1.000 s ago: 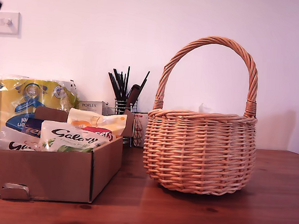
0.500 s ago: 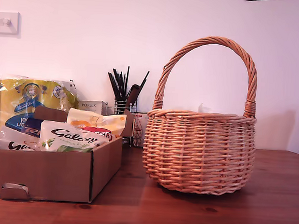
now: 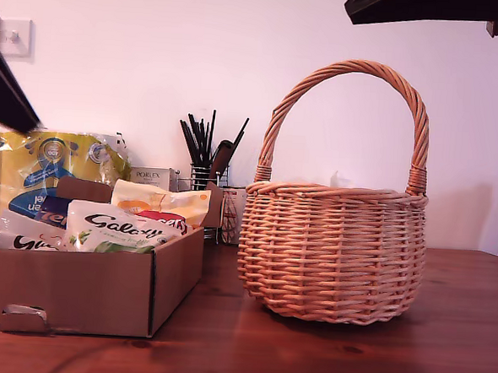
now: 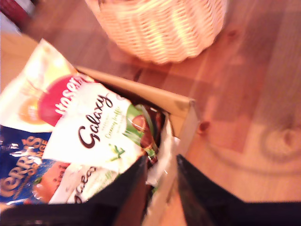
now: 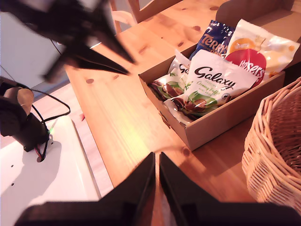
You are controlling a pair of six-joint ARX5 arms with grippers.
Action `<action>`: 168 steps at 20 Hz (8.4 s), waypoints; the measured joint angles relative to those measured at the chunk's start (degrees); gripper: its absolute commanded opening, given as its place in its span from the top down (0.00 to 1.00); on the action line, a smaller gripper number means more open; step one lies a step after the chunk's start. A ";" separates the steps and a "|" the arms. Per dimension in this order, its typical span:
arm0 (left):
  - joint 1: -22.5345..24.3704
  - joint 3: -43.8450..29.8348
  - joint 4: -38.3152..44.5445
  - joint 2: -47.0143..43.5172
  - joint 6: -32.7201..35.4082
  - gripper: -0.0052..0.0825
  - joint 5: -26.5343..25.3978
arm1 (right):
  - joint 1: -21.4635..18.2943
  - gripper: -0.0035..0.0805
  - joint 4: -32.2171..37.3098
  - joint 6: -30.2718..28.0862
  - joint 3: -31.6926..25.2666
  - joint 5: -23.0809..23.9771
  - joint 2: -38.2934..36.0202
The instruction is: Move the bags of Easter eggs from the cardboard box on the left into the woven basket on the right side.
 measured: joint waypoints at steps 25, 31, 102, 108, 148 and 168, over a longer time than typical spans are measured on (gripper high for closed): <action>-1.40 0.13 30.88 31.36 9.68 0.08 -6.93 | 0.13 0.97 -1.33 -0.17 0.00 5.68 0.00; -1.73 1.86 31.08 34.05 9.86 0.09 -6.45 | 0.13 0.97 -1.33 -0.17 0.00 5.81 0.00; -4.46 6.54 10.01 28.52 7.08 0.17 -12.07 | 0.90 0.97 -4.76 -3.04 0.00 10.05 0.00; -4.44 8.48 11.65 34.38 8.26 0.17 -12.07 | 0.90 0.97 -4.76 -3.04 0.00 10.05 0.00; -20.28 15.78 18.21 17.27 -5.25 0.97 -1.46 | 0.44 0.97 -13.53 -4.42 0.00 13.31 -0.50; -26.36 18.40 56.52 47.08 -7.82 0.97 -9.05 | 0.42 0.97 -22.84 -4.35 0.00 14.82 -8.44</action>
